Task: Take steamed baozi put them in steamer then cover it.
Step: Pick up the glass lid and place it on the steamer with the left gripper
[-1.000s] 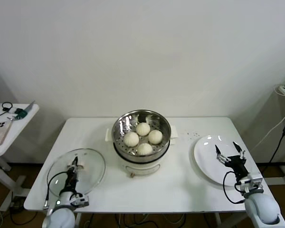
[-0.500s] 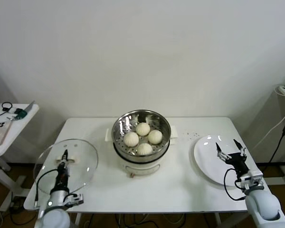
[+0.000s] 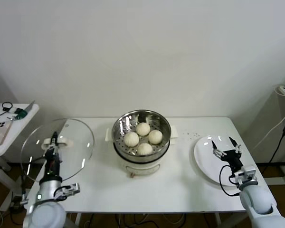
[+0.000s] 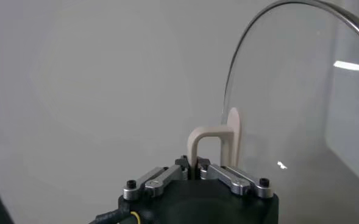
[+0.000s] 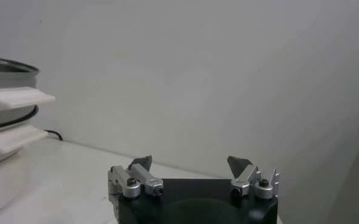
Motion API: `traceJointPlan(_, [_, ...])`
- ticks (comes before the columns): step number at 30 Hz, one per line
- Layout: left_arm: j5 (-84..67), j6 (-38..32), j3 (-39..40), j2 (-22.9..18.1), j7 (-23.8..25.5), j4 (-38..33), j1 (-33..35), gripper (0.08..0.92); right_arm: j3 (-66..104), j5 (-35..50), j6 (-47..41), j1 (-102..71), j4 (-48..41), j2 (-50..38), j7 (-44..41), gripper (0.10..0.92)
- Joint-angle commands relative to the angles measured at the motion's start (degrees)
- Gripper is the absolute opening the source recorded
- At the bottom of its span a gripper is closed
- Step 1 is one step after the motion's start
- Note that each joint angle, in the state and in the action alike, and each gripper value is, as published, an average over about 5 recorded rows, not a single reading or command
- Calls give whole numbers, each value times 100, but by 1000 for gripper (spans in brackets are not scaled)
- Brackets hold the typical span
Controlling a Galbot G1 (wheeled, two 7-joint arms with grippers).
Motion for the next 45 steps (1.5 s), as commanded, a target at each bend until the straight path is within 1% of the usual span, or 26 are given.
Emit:
traceJointPlan(1, [-313, 1121, 1151, 694, 829, -859, -863, 147, -101, -62, 28, 118, -90, 45, 28, 823])
traceJointPlan(3, [-193, 1243, 1489, 535, 1025, -669, -1274, 147, -108, -100, 43, 141, -143, 88, 24, 823])
traceJointPlan(6, [165, 1280, 1890, 148, 1278, -388, -1795, 147, -142, -172, 64, 202, -232, 156, 20, 823])
traceJointPlan(13, [988, 1280, 2808, -664, 1880, 44, -2645, 147, -235, -290, 73, 334, -392, 255, 22, 823])
traceJointPlan(18, [1253, 1280, 3208, -1165, 2060, 441, -3042, 147, -171, -334, 87, 336, -482, 251, 17, 823])
traceJointPlan(24, [1390, 1280, 3536, -1578, 2170, 952, -3323, 147, -3, -352, 122, 287, -560, 227, 1, 823])
traceJointPlan(29, [1557, 1280, 3632, -1904, 2307, 1367, -3499, 147, 82, -367, 144, 237, -600, 197, -7, 823])
traceJointPlan(38, [1679, 1280, 3531, -2226, 2285, 1833, -3575, 147, 128, -410, 205, 217, -670, 207, -12, 823])
traceJointPlan(45, [1628, 1280, 3454, -2439, 2220, 2035, -3525, 147, 129, -452, 218, 230, -691, 236, -3, 823])
